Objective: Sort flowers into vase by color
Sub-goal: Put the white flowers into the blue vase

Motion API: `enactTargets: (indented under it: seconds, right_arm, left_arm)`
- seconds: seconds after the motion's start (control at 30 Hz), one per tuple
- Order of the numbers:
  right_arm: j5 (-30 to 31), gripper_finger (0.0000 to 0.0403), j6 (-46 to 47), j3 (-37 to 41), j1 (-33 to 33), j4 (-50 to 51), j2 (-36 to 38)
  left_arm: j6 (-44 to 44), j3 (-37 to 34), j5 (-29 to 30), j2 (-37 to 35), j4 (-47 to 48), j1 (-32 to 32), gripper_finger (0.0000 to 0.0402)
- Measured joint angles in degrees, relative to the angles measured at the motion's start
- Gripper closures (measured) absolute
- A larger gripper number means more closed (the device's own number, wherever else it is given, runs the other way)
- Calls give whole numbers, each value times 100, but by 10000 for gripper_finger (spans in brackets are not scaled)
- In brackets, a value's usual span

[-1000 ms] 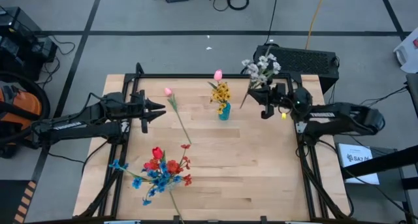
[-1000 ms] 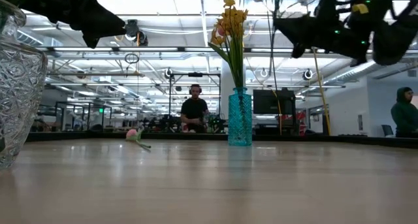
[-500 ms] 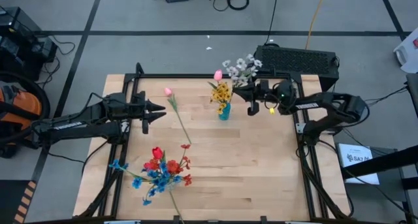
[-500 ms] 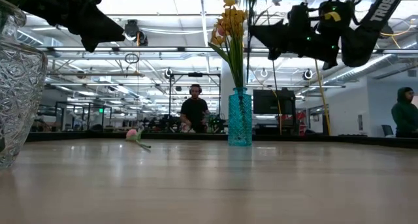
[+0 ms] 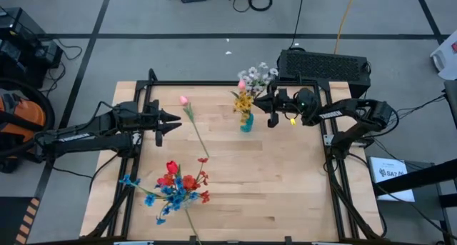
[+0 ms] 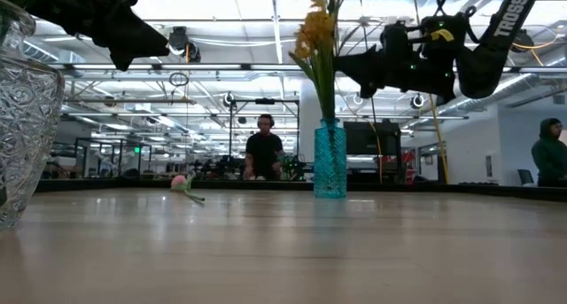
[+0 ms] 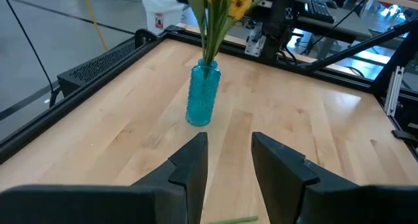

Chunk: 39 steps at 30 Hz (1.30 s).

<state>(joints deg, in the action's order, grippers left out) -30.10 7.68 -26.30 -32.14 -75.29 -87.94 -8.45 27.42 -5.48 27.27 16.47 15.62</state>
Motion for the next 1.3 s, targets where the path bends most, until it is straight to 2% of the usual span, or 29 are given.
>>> enactTargets:
  seconds: [0.43, 0.6, 0.93, 1.2, 1.3]
  right_arm:
    - [-17, 403, -7, 0, 3, 1092, 0]
    - [-22, 403, -432, -12, 104, 1606, 15]
    - [-26, 403, -539, -6, 241, 1700, 9]
    - [-26, 401, -110, 9, 243, 1600, 10]
    - [-27, 389, -93, 11, 243, 1598, 17]
  left_arm:
    - [17, 0, 0, 0, 0, 0, 277]
    - [15, 0, 0, 0, -1, 0, 277]
    - [15, 0, 0, 0, 0, 0, 277]
    - [14, 0, -2, 0, 0, 0, 277]
    - [15, 0, -2, 0, 3, 0, 277]
